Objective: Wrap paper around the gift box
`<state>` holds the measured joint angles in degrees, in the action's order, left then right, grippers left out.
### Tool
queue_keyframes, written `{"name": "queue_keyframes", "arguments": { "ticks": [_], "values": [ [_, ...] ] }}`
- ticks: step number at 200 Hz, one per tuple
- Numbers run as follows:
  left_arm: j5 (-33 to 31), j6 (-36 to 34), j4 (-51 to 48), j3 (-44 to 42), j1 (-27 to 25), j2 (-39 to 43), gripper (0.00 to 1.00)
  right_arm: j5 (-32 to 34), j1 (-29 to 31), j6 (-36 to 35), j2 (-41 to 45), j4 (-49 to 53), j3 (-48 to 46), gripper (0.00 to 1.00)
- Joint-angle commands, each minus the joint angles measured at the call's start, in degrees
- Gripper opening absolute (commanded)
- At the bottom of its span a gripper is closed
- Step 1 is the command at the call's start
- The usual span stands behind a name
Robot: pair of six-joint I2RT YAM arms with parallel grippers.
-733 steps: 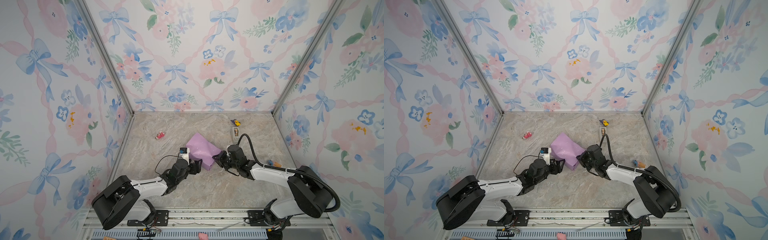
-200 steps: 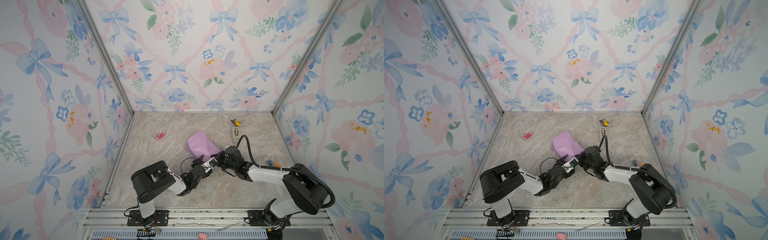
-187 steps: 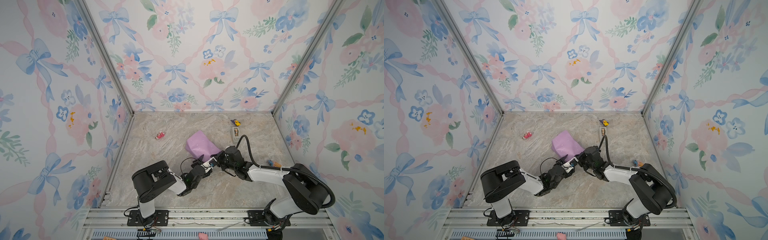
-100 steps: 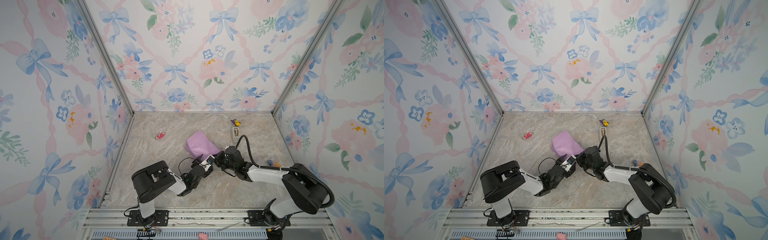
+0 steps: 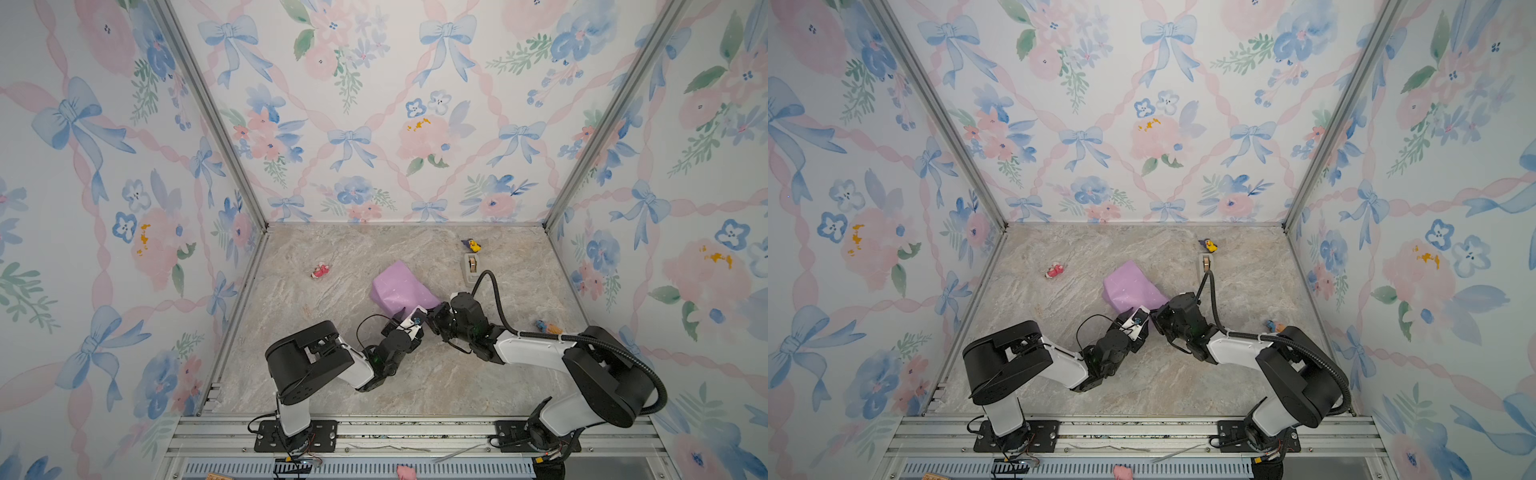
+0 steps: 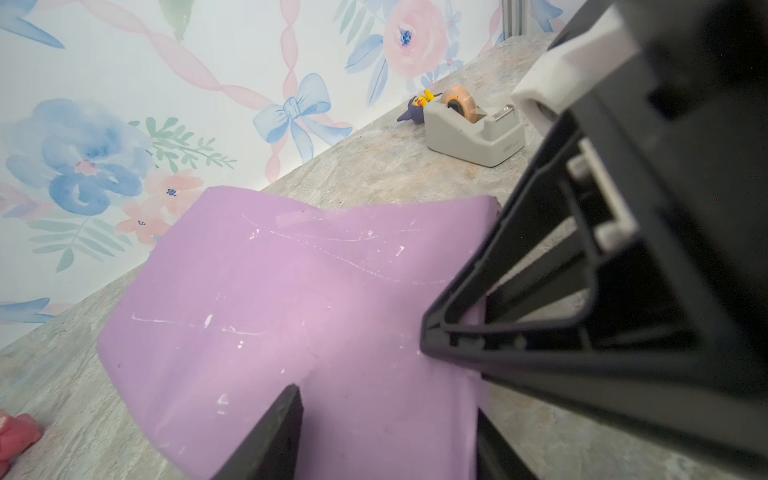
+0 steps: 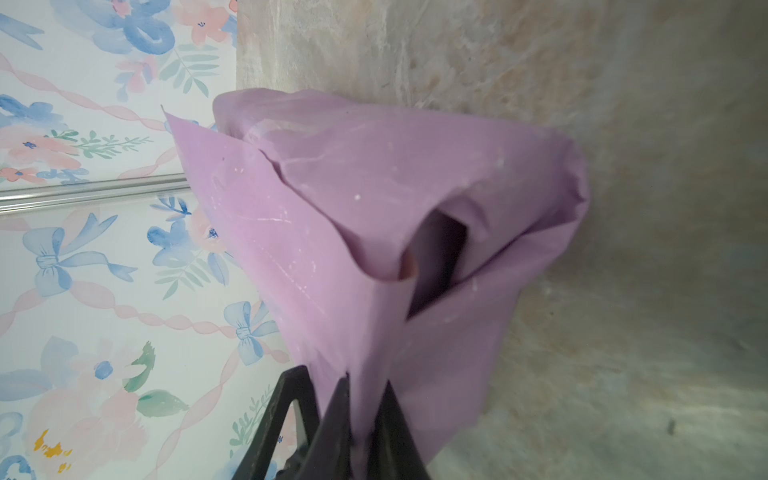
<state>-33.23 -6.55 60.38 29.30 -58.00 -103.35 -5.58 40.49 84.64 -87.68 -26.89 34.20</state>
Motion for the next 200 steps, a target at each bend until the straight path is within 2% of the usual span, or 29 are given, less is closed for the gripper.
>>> {"name": "queue_keyframes", "arguments": {
  "ticks": [1, 20, 36, 92, 129, 172, 200],
  "values": [
    [3.7, 5.0, -16.1, -2.5, 0.4, -5.3, 0.55, -2.3, 0.0, -0.5, -1.2, 1.6, -1.4, 0.18],
    [3.9, 4.9, -16.2, -2.8, 0.4, -5.0, 0.54, -2.5, -0.7, -0.8, -0.7, 2.2, -1.8, 0.25],
    [4.0, 4.5, -16.2, -3.0, 0.4, -4.8, 0.54, -2.6, -1.3, -1.4, -0.5, 3.3, -1.8, 0.36],
    [4.8, 3.8, -16.2, -3.4, 0.4, -4.1, 0.52, -4.9, -4.1, -2.9, -2.3, 2.6, -1.0, 0.46],
    [5.4, 3.6, -16.2, -3.7, 0.3, -4.0, 0.52, -6.4, -7.9, -6.9, 1.1, 8.5, 0.8, 0.50],
    [6.5, 2.6, -16.0, -3.2, 0.1, -4.1, 0.52, -9.0, -9.4, -7.1, -0.6, 7.8, 1.8, 0.48],
    [7.7, 1.7, -16.1, -2.9, -0.1, -3.8, 0.52, -10.0, -9.5, -6.0, -2.6, 4.8, 2.5, 0.37]
  ]
}}
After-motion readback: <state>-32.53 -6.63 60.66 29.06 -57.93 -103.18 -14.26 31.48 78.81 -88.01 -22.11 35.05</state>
